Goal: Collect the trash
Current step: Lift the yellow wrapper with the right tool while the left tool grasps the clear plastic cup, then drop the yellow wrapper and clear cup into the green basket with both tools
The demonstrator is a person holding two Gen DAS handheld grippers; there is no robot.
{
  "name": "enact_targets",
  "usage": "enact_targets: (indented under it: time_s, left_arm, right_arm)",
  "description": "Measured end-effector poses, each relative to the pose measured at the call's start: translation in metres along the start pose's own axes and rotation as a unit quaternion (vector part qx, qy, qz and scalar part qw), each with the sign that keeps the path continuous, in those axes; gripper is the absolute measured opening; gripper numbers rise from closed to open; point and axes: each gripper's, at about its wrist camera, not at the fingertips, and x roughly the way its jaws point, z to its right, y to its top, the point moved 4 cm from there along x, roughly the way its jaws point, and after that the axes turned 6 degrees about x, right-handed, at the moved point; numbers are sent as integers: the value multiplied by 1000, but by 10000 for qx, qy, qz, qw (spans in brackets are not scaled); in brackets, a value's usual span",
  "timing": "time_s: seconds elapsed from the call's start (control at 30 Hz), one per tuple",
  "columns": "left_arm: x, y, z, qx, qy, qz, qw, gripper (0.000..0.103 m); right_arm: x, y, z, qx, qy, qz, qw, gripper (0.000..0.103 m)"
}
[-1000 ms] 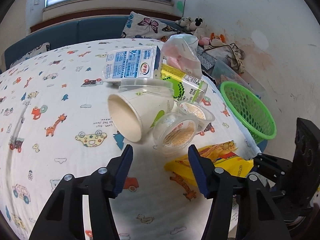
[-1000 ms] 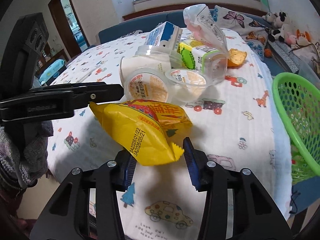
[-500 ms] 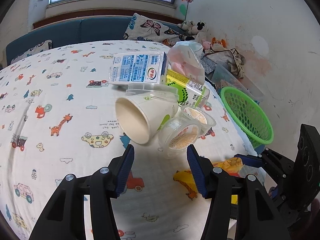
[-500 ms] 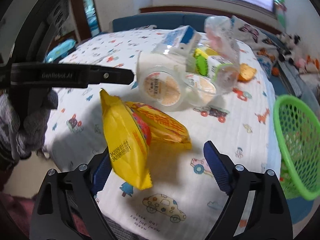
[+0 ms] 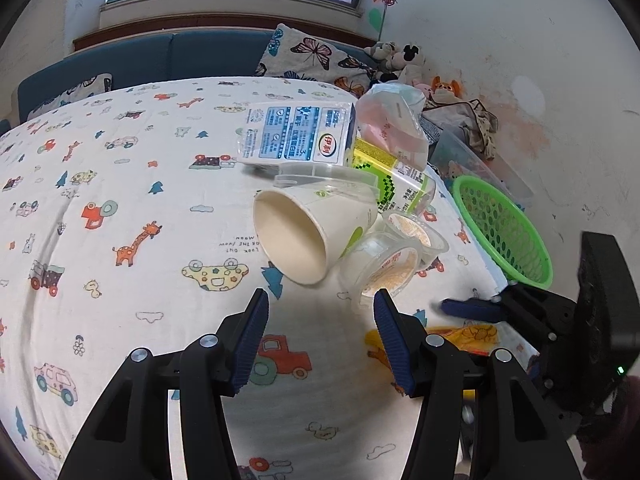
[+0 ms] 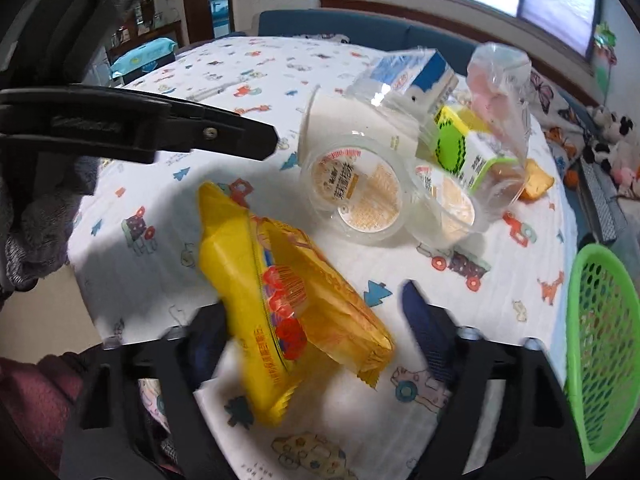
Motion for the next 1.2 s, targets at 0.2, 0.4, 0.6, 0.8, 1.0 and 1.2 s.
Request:
enact_targets:
  time_s: [0.2, 0.4, 0.6, 0.8, 1.0, 1.2]
  left_arm:
    - [6, -1, 8, 157, -57, -71, 9998, 53]
    - [18, -1, 26, 312, -177, -150, 9992, 53]
    - [33, 4, 35, 490, -77, -150, 9987, 52]
    - [47, 6, 30, 426, -111, -214, 9988, 34]
    - [50, 4, 29, 449, 32, -208, 9988, 15]
    - [41, 2, 31, 445, 69, -141, 9989, 13]
  right_arm:
    - [-9, -2, 19, 615, 42, 102, 9980, 44]
    - [-33, -9, 40, 940, -91, 290, 9951, 40]
    - [-51, -19, 57, 1324, -147, 441, 9901, 40]
    - [-62, -29, 62, 1522, -156, 554, 9867, 40]
    - [-69, -33, 69, 1766, -186, 646, 9820, 40]
    - [-78, -36, 74, 1880, -233, 718, 9793, 40]
